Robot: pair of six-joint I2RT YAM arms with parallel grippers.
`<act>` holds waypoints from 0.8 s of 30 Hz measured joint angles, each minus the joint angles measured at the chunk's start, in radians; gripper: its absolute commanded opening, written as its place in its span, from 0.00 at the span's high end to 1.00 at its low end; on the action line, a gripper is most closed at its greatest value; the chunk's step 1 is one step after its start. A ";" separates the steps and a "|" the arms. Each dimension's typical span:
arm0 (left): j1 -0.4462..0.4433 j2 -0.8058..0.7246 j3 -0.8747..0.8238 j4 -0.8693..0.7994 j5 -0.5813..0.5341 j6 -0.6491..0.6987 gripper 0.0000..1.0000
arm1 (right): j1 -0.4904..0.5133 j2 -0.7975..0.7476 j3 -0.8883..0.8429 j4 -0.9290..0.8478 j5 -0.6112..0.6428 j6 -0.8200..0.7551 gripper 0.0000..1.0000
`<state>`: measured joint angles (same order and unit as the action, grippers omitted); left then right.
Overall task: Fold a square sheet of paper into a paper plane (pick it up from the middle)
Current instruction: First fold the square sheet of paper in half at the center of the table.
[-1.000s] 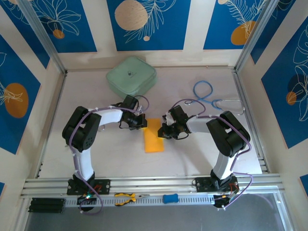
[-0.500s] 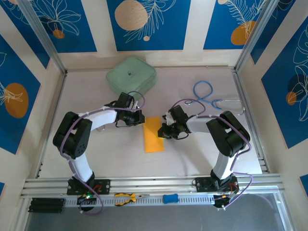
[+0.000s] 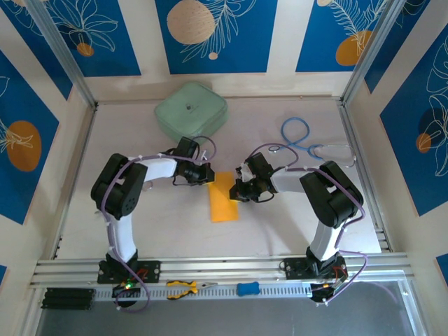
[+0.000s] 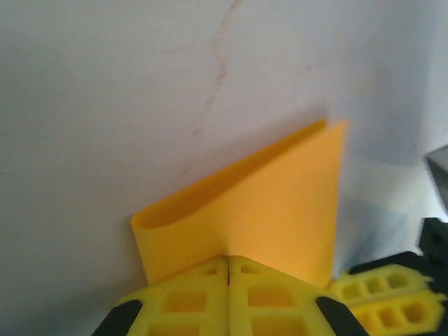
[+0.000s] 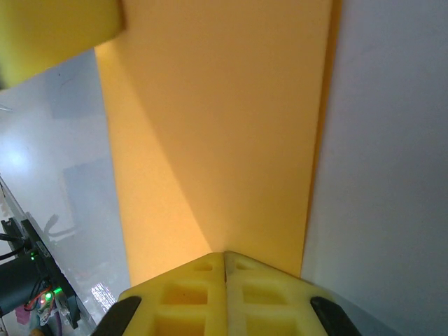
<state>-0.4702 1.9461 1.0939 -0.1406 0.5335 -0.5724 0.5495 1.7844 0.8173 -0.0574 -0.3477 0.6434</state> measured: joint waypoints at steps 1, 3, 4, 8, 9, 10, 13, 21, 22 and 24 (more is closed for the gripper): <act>0.005 0.005 0.001 0.006 0.006 0.000 0.92 | 0.000 0.000 0.000 0.000 0.000 0.000 1.00; 0.010 0.008 0.001 0.014 0.009 -0.003 0.92 | 0.000 0.000 0.000 0.000 0.000 0.000 1.00; 0.012 0.009 0.001 0.014 0.010 -0.005 0.92 | 0.000 0.000 0.000 0.000 0.000 0.000 1.00; 0.014 0.014 0.010 0.010 0.012 -0.021 0.93 | 0.000 0.000 0.000 0.001 0.000 0.000 1.00; 0.014 0.018 0.016 0.006 0.010 -0.024 0.93 | 0.000 0.001 0.000 0.002 0.000 0.000 1.00; 0.015 0.020 0.020 0.003 0.008 -0.026 0.93 | 0.000 0.002 0.000 0.005 0.000 0.000 1.00; 0.015 0.021 0.030 -0.005 -0.011 -0.040 0.93 | 0.000 0.002 0.000 0.010 0.000 0.000 1.00; 0.018 0.029 0.060 -0.029 -0.054 -0.081 0.94 | 0.000 0.006 0.000 0.024 0.002 -0.005 1.00; 0.018 0.032 0.064 -0.033 -0.058 -0.085 0.94 | 0.000 0.006 0.000 0.026 0.003 -0.007 1.00; 0.018 0.034 0.069 -0.035 -0.064 -0.093 0.94 | 0.000 0.006 0.000 0.031 0.004 -0.008 1.00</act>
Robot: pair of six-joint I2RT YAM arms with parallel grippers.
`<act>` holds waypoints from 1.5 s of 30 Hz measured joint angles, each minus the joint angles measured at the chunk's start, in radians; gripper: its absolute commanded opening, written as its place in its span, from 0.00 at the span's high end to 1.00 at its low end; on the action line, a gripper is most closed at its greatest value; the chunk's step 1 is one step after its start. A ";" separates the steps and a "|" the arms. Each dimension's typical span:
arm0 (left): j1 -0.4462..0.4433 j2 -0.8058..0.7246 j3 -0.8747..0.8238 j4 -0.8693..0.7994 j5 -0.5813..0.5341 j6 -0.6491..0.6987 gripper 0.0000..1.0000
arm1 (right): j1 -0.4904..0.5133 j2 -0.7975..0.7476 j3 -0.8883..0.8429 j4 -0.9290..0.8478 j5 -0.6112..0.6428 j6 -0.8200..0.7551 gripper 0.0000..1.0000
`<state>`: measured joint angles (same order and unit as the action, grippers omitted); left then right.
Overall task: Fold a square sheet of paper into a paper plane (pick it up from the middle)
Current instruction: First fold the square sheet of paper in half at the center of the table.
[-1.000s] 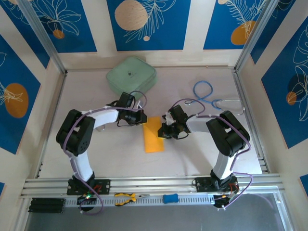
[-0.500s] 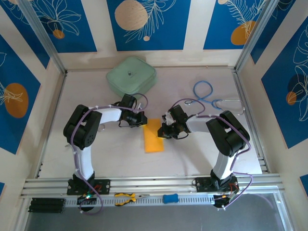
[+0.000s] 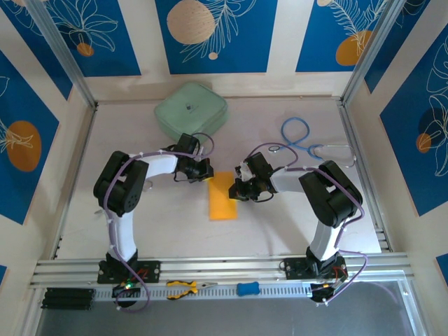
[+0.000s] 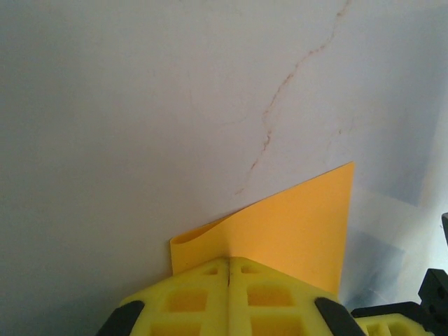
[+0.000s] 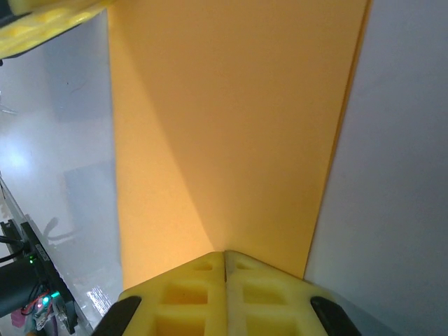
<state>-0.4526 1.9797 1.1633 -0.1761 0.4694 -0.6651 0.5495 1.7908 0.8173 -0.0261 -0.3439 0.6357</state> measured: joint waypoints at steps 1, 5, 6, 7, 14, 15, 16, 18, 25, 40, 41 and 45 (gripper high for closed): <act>0.000 0.000 0.002 0.000 -0.006 -0.008 0.93 | 0.000 0.000 0.000 0.001 0.000 0.000 1.00; 0.003 0.000 0.003 0.003 -0.015 -0.031 0.92 | 0.000 0.000 -0.001 0.004 0.000 0.000 1.00; 0.005 0.000 0.003 0.005 -0.017 -0.037 0.92 | 0.000 0.000 -0.001 0.004 0.000 0.000 1.00; 0.007 0.000 0.003 0.008 -0.019 -0.042 0.92 | 0.000 0.000 -0.001 0.004 0.000 0.000 1.00; 0.027 0.005 0.003 0.031 -0.026 -0.078 0.90 | 0.000 0.000 -0.001 0.004 0.000 0.000 1.00; 0.031 0.006 0.003 0.036 -0.027 -0.086 0.89 | 0.000 0.000 -0.001 0.004 0.000 -0.001 1.00; 0.035 0.007 0.003 0.041 -0.030 -0.090 0.89 | 0.000 0.000 -0.001 0.004 0.000 -0.001 1.00; 0.043 0.008 0.003 0.049 -0.039 -0.095 0.89 | 0.000 0.000 -0.001 0.004 0.000 -0.001 1.00; 0.051 0.008 0.003 0.057 -0.055 -0.125 0.89 | 0.000 0.000 -0.002 0.004 -0.001 -0.004 1.00; 0.048 -0.240 -0.132 0.056 -0.179 -0.090 0.88 | -0.005 0.000 -0.006 0.010 -0.007 -0.018 1.00; 0.045 -0.247 -0.134 0.071 -0.167 -0.084 0.89 | -0.005 0.000 -0.006 0.010 -0.007 -0.018 1.00; 0.034 -0.223 -0.135 0.142 -0.093 -0.066 0.90 | -0.007 0.000 -0.006 0.010 -0.008 -0.019 1.00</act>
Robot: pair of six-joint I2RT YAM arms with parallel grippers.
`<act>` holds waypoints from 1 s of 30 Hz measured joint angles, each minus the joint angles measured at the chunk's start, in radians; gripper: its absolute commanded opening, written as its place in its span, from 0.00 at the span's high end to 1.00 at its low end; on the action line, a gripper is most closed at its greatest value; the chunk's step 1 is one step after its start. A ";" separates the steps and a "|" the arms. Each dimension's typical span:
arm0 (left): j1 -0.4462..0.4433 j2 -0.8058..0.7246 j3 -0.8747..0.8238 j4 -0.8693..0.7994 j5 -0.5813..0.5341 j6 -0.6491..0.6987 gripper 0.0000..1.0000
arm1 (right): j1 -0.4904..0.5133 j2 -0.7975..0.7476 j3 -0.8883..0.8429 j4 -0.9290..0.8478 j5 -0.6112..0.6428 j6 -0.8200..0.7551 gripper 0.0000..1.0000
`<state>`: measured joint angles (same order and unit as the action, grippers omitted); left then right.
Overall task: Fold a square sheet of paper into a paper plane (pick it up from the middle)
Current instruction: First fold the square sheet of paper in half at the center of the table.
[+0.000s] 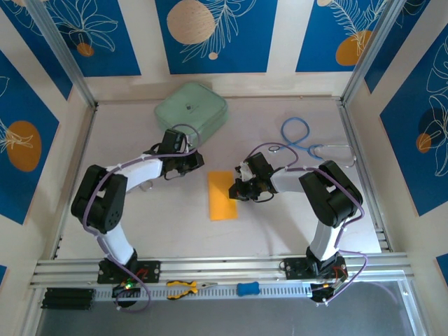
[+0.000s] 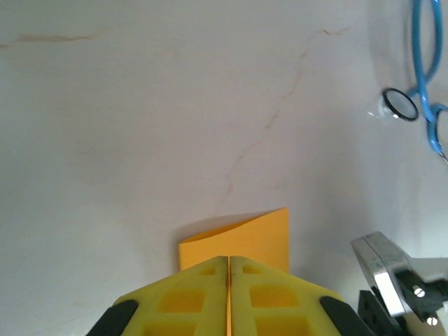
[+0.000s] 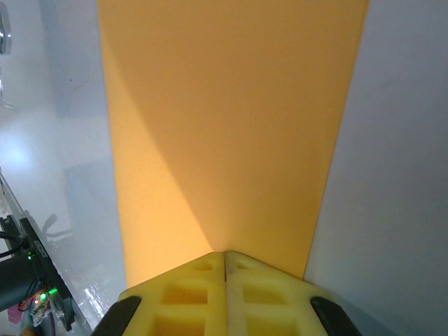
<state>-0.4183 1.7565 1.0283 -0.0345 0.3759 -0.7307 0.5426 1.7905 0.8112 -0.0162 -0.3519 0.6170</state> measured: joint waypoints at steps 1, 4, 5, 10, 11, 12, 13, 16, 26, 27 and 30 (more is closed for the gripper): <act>-0.005 0.018 0.002 0.013 0.018 0.004 0.91 | 0.000 0.000 0.000 0.000 0.000 0.000 1.00; -0.022 0.085 0.022 0.027 0.060 0.013 0.91 | 0.000 0.000 0.000 0.000 0.000 0.000 1.00; -0.027 0.105 0.029 0.029 0.070 0.015 0.91 | 0.000 0.000 0.000 0.000 0.000 0.000 1.00; -0.042 0.177 0.042 0.042 0.089 0.018 0.91 | 0.000 0.000 0.000 0.000 0.000 0.000 1.00; -0.042 0.180 0.042 0.037 0.079 0.019 0.91 | 0.000 0.000 0.000 0.000 0.000 0.000 1.00; -0.042 0.183 0.045 0.027 0.065 0.019 0.91 | 0.000 0.000 0.000 0.000 0.000 0.000 1.00; -0.042 0.185 0.048 0.016 0.043 0.021 0.91 | 0.000 0.000 0.000 0.001 0.000 0.000 1.00; -0.041 0.196 0.076 -0.021 0.012 0.022 0.92 | 0.000 0.000 -0.001 0.002 0.000 0.000 1.00; -0.042 0.197 0.136 -0.141 -0.067 0.022 0.90 | -0.001 -0.001 -0.006 0.012 -0.001 0.000 1.00; -0.040 0.191 0.136 -0.147 -0.087 0.023 0.90 | -0.001 -0.001 -0.006 0.012 -0.001 0.000 1.00; -0.028 0.171 0.135 -0.170 -0.125 0.026 0.88 | -0.001 -0.001 -0.007 0.012 -0.002 0.000 1.00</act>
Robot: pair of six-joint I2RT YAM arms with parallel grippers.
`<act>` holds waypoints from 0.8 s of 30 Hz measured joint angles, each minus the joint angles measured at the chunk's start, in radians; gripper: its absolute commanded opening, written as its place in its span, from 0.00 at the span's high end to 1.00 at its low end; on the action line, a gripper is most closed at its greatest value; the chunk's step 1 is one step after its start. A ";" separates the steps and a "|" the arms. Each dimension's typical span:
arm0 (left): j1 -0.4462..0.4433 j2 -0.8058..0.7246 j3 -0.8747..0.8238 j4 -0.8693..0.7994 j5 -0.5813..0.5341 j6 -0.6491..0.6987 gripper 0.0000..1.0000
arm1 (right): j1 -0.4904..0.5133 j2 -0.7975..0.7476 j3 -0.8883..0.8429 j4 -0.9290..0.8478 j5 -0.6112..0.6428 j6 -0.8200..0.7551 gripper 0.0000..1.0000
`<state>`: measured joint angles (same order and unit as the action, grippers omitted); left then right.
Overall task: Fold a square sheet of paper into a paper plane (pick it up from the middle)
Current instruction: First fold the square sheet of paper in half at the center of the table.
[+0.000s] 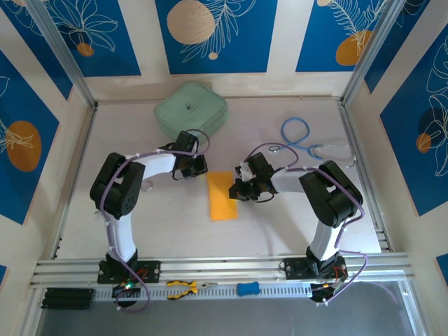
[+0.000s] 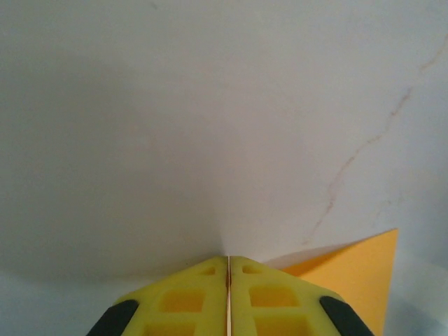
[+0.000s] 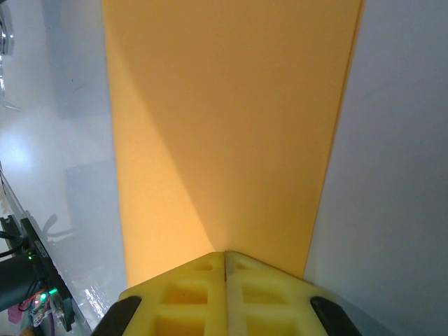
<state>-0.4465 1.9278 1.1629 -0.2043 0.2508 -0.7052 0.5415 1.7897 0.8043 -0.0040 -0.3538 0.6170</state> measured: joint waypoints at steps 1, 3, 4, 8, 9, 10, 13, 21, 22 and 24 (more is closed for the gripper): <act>0.004 -0.012 -0.002 -0.004 -0.003 0.000 0.88 | 0.000 0.000 0.000 0.000 0.000 0.000 1.00; 0.007 -0.044 -0.012 -0.005 -0.008 0.000 0.88 | 0.000 0.000 -0.001 0.002 -0.002 0.000 1.00; 0.007 -0.063 -0.018 -0.005 -0.007 0.000 0.88 | 0.000 0.000 -0.002 0.001 -0.003 0.000 1.00; -0.003 -0.156 -0.066 0.018 0.029 0.000 0.88 | 0.000 0.000 -0.002 0.001 -0.003 0.000 1.00; -0.010 -0.181 -0.089 0.034 0.040 0.000 0.88 | 0.000 0.000 -0.002 0.001 -0.003 0.000 1.00; -0.019 -0.201 -0.111 0.049 0.054 0.000 0.88 | 0.000 0.000 -0.002 0.001 -0.003 0.000 1.00; -0.065 -0.248 -0.188 0.098 0.103 0.000 0.88 | 0.000 0.000 -0.002 0.001 -0.003 0.000 1.00; -0.137 -0.242 -0.275 0.167 0.188 0.004 0.89 | 0.000 0.000 -0.001 0.001 -0.003 0.000 1.00; -0.137 -0.235 -0.274 0.175 0.188 0.006 0.89 | 0.000 0.000 -0.001 0.001 -0.003 0.000 1.00; -0.136 -0.213 -0.272 0.184 0.186 0.008 0.89 | 0.000 0.000 -0.001 0.000 -0.003 0.000 1.00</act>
<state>-0.5827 1.7149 0.8909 -0.0204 0.4370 -0.6968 0.5415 1.7897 0.8032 -0.0036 -0.3565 0.6174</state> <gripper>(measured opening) 0.112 0.062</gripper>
